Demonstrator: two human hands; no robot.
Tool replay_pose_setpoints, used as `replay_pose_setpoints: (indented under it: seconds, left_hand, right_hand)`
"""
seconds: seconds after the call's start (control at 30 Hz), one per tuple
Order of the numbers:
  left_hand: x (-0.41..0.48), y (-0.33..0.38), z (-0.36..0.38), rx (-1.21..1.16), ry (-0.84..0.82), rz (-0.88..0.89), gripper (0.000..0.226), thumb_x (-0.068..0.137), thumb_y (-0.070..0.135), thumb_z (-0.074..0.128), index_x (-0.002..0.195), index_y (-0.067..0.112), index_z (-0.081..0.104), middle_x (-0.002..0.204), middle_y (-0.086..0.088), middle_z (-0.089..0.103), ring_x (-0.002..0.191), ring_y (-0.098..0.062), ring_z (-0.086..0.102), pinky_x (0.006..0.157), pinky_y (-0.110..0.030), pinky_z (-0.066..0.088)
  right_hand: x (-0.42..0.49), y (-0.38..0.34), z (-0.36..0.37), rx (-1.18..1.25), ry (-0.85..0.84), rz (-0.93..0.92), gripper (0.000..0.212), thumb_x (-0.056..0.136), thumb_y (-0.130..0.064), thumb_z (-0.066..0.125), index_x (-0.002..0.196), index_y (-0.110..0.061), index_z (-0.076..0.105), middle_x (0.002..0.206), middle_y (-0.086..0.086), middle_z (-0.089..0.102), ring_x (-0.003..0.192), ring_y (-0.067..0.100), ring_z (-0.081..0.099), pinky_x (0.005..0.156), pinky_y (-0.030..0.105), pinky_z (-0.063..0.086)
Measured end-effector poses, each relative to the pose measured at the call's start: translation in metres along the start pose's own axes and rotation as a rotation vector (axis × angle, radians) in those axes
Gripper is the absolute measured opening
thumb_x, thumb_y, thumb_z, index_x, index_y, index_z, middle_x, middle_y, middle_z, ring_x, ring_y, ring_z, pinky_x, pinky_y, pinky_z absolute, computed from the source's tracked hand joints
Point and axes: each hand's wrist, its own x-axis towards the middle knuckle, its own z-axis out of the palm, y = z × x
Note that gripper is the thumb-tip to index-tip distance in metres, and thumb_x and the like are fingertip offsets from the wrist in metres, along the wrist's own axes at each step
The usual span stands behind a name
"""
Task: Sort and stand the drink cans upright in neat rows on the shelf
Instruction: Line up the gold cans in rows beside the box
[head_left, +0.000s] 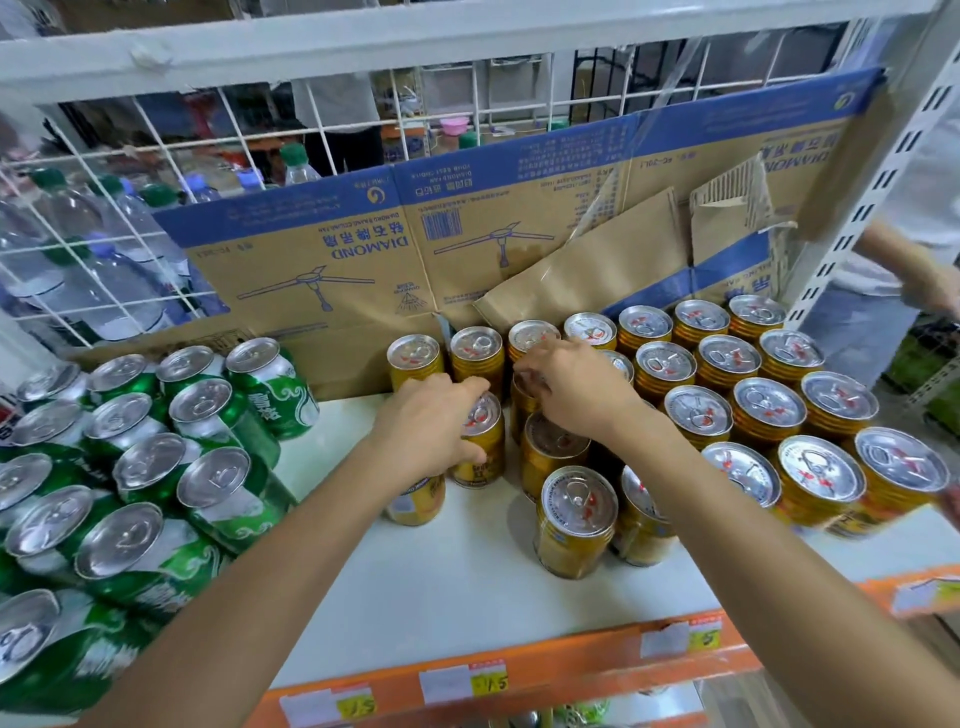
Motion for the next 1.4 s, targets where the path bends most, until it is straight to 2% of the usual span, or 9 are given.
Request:
replay_pose_setpoints:
  seconds: [0.13,0.27,0.43,0.53,0.77,1.07,1.2,1.3,1.4]
  left_hand:
    - [0.006,0.000,0.001,-0.114,0.110,-0.018,0.072,0.074,0.038,0.078,0.136,0.024,0.043,0.129,-0.006,0.057,0.119,-0.029,0.051,0.089,-0.038,0.042]
    - [0.014,-0.003,0.003,-0.256,0.176,-0.027,0.065,0.074,0.030,0.079,0.129,0.021,0.047,0.127,-0.002,0.054,0.117,-0.025,0.050,0.077,-0.031,0.033]
    - [0.012,-0.008,0.009,-0.321,0.210,-0.044,0.034,0.074,0.029,0.080,0.090,0.020,0.051,0.103,0.004,0.046,0.093,-0.017,0.046,0.068,-0.027,0.023]
    - [0.013,-0.009,0.010,-0.364,0.222,-0.056,0.034,0.070,0.031,0.082,0.080,0.023,0.051,0.099,0.006,0.045,0.087,-0.010,0.039,0.066,-0.027,0.022]
    - [0.013,-0.005,0.011,-0.351,0.260,-0.093,0.035,0.070,0.035,0.082,0.080,0.023,0.051,0.107,0.001,0.050,0.101,-0.018,0.049,0.070,-0.027,0.026]
    - [0.017,-0.007,0.015,-0.364,0.265,-0.073,0.035,0.070,0.038,0.081,0.080,0.022,0.051,0.102,0.006,0.040,0.095,-0.012,0.042,0.074,-0.028,0.028]
    - [0.012,-0.017,0.012,-0.435,0.229,-0.018,0.035,0.075,0.042,0.075,0.095,0.021,0.055,0.102,0.006,0.048,0.101,-0.015,0.049,0.076,-0.030,0.037]
    - [-0.008,-0.033,0.007,-0.353,0.138,-0.072,0.051,0.075,0.056,0.068,0.114,0.026,0.053,0.114,0.007,0.054,0.110,-0.017,0.051,0.087,-0.033,0.043]
    - [-0.029,-0.041,0.016,-0.251,-0.054,-0.117,0.066,0.067,0.062,0.071,0.121,0.033,0.045,0.119,0.006,0.052,0.109,-0.019,0.051,0.085,-0.032,0.043]
  right_hand:
    - [0.000,-0.003,-0.001,0.013,0.008,0.012,0.037,0.089,-0.009,0.047,0.122,-0.017,0.063,0.123,0.011,0.060,0.113,0.031,0.050,0.087,0.037,0.045]
    - [0.006,-0.010,0.000,0.087,0.014,-0.057,0.038,0.084,-0.006,0.052,0.118,-0.016,0.063,0.116,0.010,0.064,0.109,0.031,0.053,0.088,0.041,0.045]
    - [0.011,-0.015,0.002,0.056,-0.021,-0.094,0.018,0.082,-0.014,0.062,0.099,-0.013,0.067,0.106,0.006,0.066,0.096,0.029,0.057,0.076,0.039,0.049]
    - [0.012,-0.014,0.005,0.095,-0.023,-0.112,0.014,0.079,-0.013,0.067,0.092,-0.015,0.071,0.101,0.002,0.068,0.092,0.025,0.060,0.075,0.039,0.050]
    - [0.013,-0.014,0.002,0.130,-0.002,-0.115,0.017,0.078,-0.004,0.064,0.088,-0.012,0.074,0.099,0.003,0.070,0.092,0.024,0.061,0.077,0.038,0.050]
    - [0.014,-0.013,0.004,0.134,-0.005,-0.100,0.018,0.079,-0.003,0.061,0.090,-0.011,0.073,0.100,0.003,0.069,0.091,0.022,0.061,0.077,0.036,0.050]
    - [0.009,-0.017,0.004,0.090,-0.013,-0.111,0.020,0.080,-0.008,0.061,0.097,-0.012,0.069,0.105,0.004,0.066,0.095,0.024,0.059,0.076,0.034,0.048]
    - [0.000,-0.023,0.001,0.115,0.040,-0.151,0.026,0.079,-0.010,0.063,0.105,-0.013,0.067,0.110,0.005,0.065,0.100,0.026,0.058,0.080,0.037,0.049]
    - [-0.011,-0.034,-0.006,0.194,0.078,-0.156,0.027,0.081,-0.012,0.065,0.108,-0.014,0.068,0.113,0.004,0.065,0.105,0.024,0.058,0.086,0.035,0.046]
